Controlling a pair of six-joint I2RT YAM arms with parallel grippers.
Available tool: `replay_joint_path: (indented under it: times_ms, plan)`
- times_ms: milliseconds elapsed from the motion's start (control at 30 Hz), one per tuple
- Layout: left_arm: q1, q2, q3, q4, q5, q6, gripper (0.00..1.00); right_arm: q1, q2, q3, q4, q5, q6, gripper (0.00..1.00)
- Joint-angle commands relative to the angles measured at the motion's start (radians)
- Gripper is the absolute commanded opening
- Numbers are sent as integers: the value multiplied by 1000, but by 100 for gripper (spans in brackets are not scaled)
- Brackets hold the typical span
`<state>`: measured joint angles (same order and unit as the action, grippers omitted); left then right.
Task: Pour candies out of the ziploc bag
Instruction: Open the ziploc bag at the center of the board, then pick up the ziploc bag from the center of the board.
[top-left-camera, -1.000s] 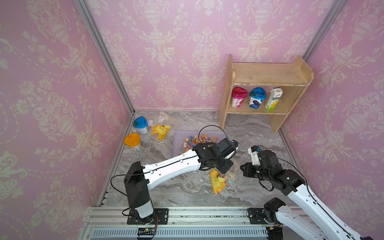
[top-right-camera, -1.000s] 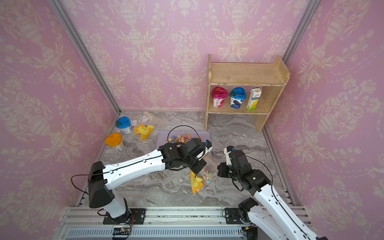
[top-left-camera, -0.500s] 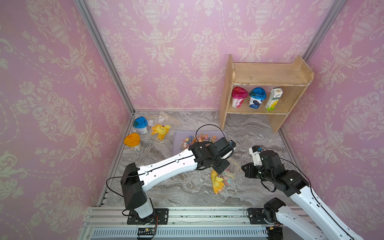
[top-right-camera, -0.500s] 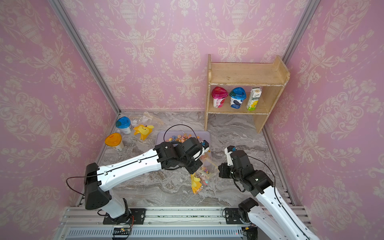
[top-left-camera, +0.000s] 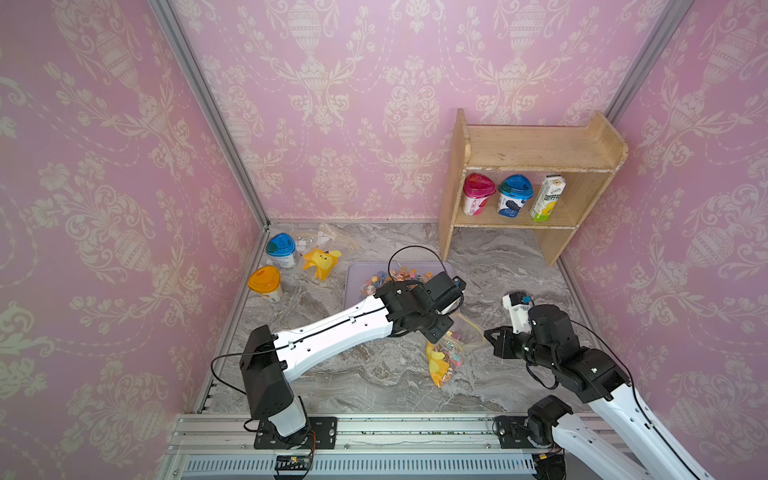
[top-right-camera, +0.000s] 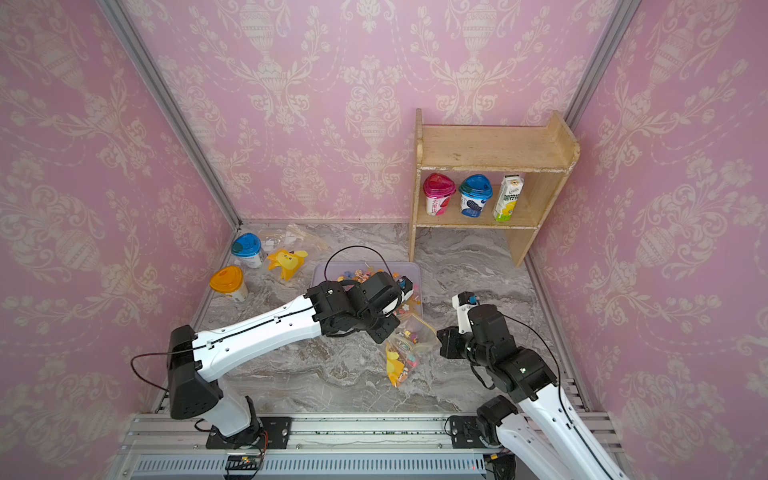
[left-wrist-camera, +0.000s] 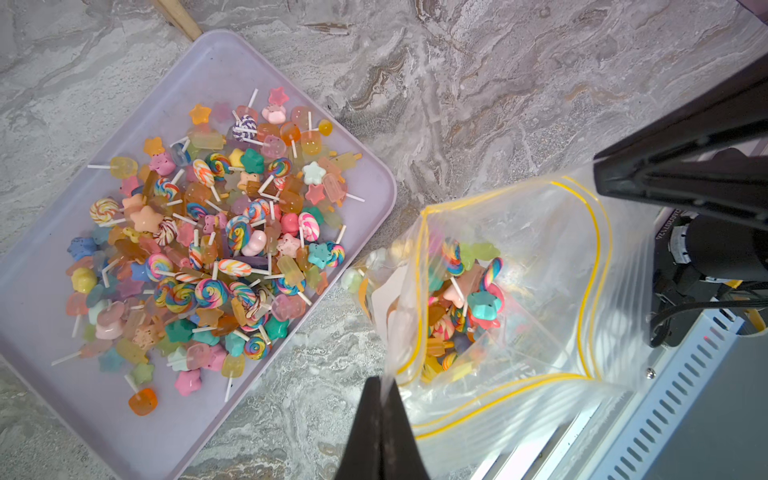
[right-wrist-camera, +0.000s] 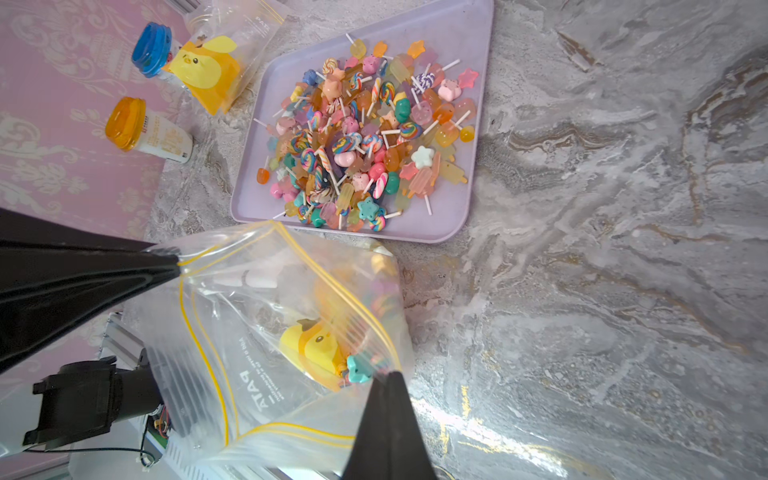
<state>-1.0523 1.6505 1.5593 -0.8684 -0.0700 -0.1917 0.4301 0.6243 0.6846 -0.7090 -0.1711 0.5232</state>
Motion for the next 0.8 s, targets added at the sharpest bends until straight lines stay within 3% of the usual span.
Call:
replay_joint_path:
  times_ms: [0, 100, 267, 467, 667, 767]
  plan:
    - [11, 32, 24, 27, -23, 9, 0, 9, -7, 5, 47, -44, 0, 0]
    - [11, 63, 39, 53, 19, -9, 1, 19, -15, 0, 56, -48, 10, 1]
    - [12, 59, 36, 113, 74, -33, 11, 26, -14, -3, 45, -31, 15, 2]
    - [12, 12, 4, 198, 98, -49, 17, 27, 5, 6, -47, 149, 41, 9]
    - [20, -20, -44, 292, 142, -83, 44, 27, 8, 13, -75, 221, 54, 11]
    - [29, -43, -87, 342, 145, -106, 47, 27, 33, 16, -93, 242, 57, 10]
